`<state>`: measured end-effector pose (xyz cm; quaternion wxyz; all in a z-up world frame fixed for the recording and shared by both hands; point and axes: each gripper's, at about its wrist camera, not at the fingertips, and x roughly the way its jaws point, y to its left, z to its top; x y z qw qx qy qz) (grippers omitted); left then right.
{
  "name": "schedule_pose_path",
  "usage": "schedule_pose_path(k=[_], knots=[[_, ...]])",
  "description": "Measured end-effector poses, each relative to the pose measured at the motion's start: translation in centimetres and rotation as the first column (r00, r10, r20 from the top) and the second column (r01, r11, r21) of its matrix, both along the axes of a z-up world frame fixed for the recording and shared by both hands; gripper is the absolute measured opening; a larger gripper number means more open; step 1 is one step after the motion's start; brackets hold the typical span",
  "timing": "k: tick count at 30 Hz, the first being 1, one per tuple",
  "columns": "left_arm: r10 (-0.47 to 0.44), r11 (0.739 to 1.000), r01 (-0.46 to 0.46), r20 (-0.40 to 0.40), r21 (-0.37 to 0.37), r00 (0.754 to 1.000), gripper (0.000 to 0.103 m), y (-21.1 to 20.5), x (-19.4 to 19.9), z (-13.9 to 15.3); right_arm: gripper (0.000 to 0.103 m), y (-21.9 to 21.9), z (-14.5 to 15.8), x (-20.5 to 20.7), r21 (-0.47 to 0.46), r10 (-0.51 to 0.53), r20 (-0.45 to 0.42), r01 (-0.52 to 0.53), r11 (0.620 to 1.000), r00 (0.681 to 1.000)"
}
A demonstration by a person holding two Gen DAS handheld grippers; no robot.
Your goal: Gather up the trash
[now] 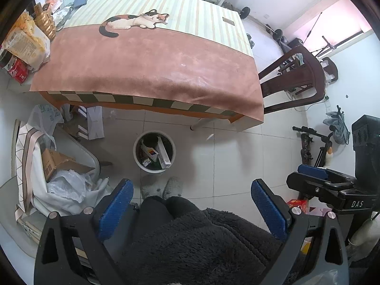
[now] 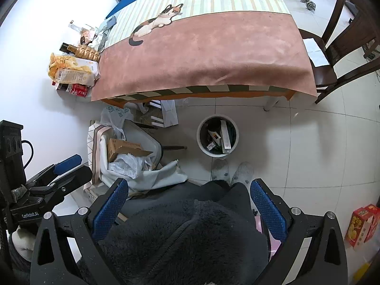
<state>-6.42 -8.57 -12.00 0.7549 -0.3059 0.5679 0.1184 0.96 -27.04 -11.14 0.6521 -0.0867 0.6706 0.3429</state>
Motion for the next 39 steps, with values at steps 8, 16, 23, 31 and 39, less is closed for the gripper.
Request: schedule_pose_path(k=[8,16,23,31,39], knots=[[-0.003,1.0,0.003,0.008,-0.003,1.0,0.102,-0.6,0.1,0.2,0.103,-0.5,-0.3,-0.2,0.005,-0.001,-0.004,0.001,1.0,1.0],[-0.006,1.0,0.006,0.019,-0.022,1.0,0.102,-1.4,0.4,0.3,0.103,-1.0,-0.3,-0.3,0.01,0.001,-0.012,-0.001,1.0,1.0],[0.005,0.998,-0.003,0.032,-0.056,0.999,0.102,-1.5,0.5,0.2,0.103,-1.6,-0.3,-0.4,0.017,0.004,-0.019,-0.003,1.0,1.0],[0.008,0.998,-0.006,0.036,-0.066,0.999,0.102,-1.6,0.5,0.2,0.103,-1.6,-0.3,-1.0,0.02,-0.002,-0.031,0.003,1.0,1.0],[0.01,0.998,-0.007,0.039,-0.068,0.999,0.102,-1.7,0.7,0.3,0.103,-1.4,-0.3,-1.3,0.025,-0.005,-0.037,0.005,1.0,0.999]])
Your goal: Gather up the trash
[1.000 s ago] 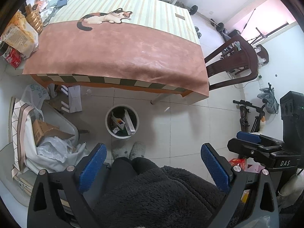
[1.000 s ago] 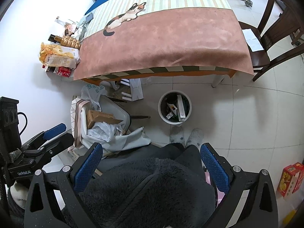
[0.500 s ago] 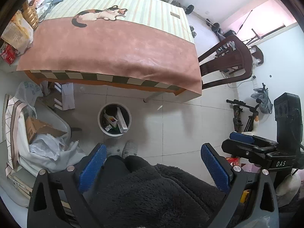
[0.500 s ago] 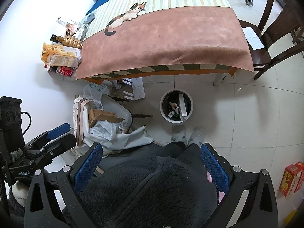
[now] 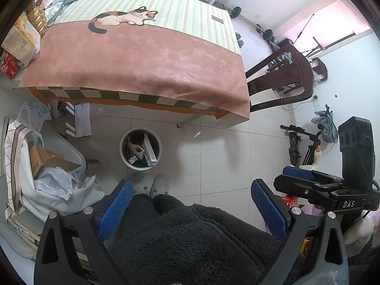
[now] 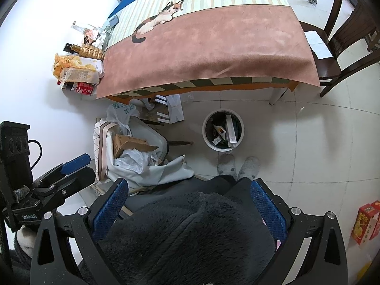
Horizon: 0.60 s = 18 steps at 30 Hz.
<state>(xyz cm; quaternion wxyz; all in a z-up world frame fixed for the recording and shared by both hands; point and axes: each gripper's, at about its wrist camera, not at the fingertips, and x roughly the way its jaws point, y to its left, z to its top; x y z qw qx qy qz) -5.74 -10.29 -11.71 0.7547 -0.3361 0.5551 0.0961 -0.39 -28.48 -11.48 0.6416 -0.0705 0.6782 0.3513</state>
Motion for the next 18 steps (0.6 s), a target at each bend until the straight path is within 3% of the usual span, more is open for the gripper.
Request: schedule_pose_path(k=[18], knots=[[0.009,1.0,-0.009,-0.001,0.001,1.0,0.102,0.35,0.19,0.18,0.103,0.63,-0.45,-0.91,0.008,-0.012,-0.018,0.012,1.0,1.0]])
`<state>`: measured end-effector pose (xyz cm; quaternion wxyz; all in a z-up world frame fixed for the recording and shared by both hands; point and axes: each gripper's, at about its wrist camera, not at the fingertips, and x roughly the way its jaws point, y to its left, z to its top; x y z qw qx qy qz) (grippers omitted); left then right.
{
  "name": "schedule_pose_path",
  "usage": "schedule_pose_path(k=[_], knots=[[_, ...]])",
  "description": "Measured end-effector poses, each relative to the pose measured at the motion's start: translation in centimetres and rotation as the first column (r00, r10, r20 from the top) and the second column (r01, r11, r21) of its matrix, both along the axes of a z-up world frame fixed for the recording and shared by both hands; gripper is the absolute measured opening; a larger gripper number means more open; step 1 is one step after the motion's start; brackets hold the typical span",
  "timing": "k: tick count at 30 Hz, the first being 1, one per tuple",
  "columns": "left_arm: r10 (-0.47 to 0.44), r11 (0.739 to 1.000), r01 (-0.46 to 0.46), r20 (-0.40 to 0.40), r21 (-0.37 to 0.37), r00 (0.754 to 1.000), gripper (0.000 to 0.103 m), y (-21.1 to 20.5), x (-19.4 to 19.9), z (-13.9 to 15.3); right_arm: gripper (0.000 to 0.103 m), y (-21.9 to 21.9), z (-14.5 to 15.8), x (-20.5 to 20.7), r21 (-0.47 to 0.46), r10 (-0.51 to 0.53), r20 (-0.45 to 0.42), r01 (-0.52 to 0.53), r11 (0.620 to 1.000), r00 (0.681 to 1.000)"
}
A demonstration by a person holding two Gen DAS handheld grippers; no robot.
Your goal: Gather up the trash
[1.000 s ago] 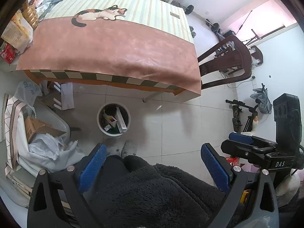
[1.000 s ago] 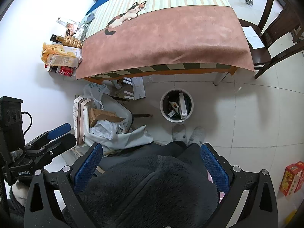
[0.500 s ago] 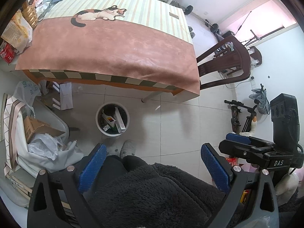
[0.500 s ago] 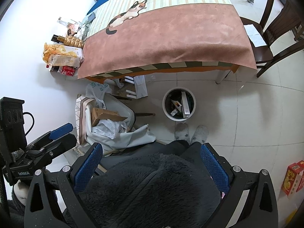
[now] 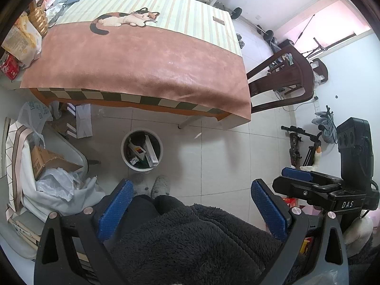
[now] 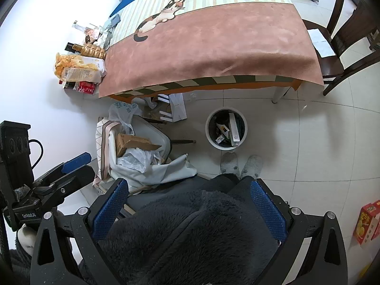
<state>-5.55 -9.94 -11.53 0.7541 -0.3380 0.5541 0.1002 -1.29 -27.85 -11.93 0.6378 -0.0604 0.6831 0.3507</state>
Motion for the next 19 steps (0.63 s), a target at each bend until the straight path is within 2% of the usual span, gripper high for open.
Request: schedule_pose_path(k=[19], knots=[[0.006,1.0,-0.006,-0.002,0.003,1.0,0.101,0.54,-0.64,-0.23,0.103,0.55,-0.38,0.54,-0.007,0.016,-0.02,-0.016,1.0,1.0]])
